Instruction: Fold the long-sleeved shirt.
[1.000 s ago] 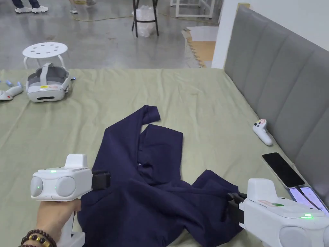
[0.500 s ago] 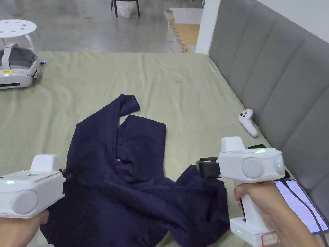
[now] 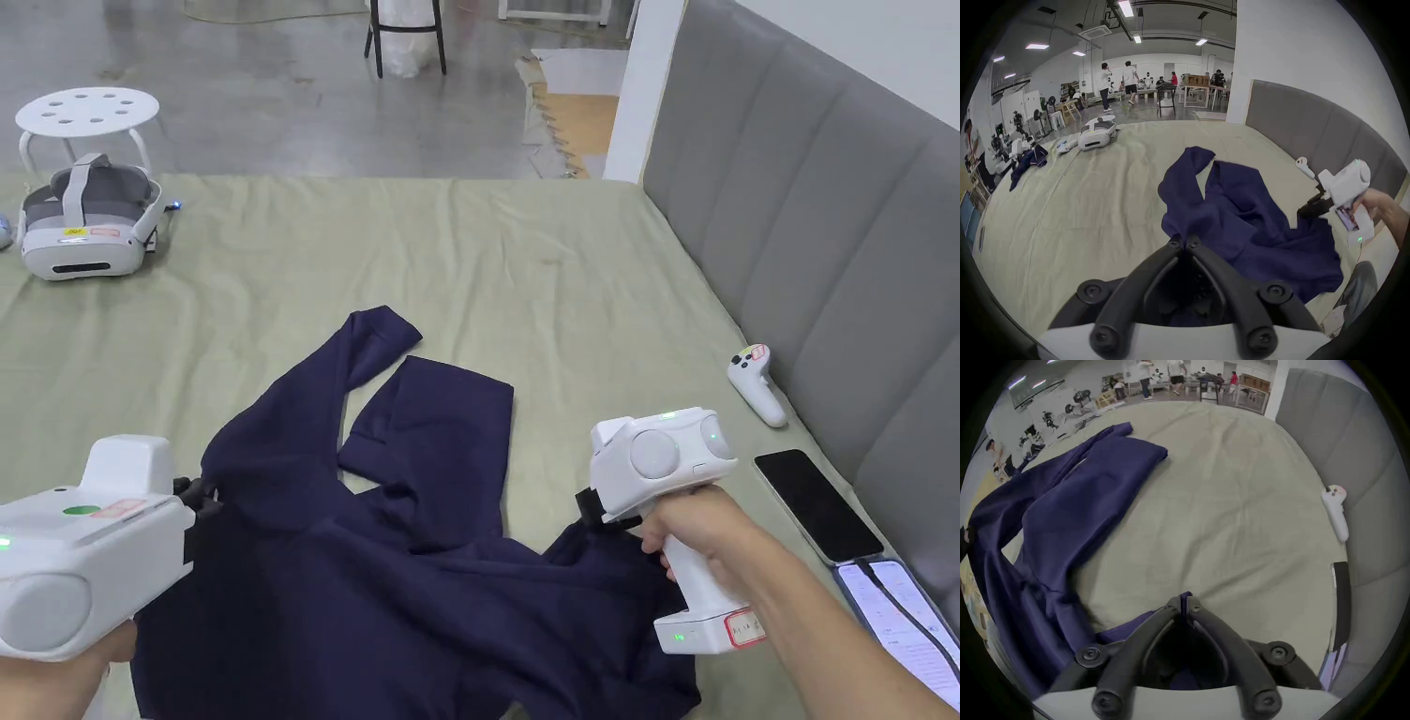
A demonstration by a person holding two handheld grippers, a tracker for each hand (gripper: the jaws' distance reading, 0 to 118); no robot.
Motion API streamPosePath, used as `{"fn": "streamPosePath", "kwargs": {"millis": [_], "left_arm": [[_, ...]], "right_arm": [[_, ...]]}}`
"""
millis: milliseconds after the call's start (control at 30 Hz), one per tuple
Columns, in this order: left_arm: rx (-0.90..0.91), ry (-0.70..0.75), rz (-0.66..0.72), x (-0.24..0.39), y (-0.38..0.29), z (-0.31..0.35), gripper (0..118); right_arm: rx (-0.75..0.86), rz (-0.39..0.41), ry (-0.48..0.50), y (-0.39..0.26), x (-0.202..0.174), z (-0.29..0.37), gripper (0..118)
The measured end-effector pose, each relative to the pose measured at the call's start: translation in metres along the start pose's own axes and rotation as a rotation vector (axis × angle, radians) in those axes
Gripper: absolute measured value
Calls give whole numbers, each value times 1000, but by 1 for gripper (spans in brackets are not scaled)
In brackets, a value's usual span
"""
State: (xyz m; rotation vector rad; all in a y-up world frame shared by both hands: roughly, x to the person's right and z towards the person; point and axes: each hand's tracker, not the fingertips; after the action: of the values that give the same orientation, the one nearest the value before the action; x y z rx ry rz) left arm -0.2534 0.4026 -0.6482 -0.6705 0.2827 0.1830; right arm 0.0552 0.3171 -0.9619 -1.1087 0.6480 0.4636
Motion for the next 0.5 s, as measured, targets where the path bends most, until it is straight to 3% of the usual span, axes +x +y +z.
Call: {"fn": "streamPosePath", "kwargs": {"millis": [133,267,400,500], "left_arm": [[87,-25,64,-10,41,28,4],[209,-14,30,-22,107,75,4],[362,94,-34,-39,184,114,4],[456,187,-42,-61,254,134,4]], "right_arm": [[169,-84,52,6,20,61,1],[427,-100,-25,29,51,176,1],[656,-144,-100,62,78,292,1],[769,-161,-231,103,85,365,1]]}}
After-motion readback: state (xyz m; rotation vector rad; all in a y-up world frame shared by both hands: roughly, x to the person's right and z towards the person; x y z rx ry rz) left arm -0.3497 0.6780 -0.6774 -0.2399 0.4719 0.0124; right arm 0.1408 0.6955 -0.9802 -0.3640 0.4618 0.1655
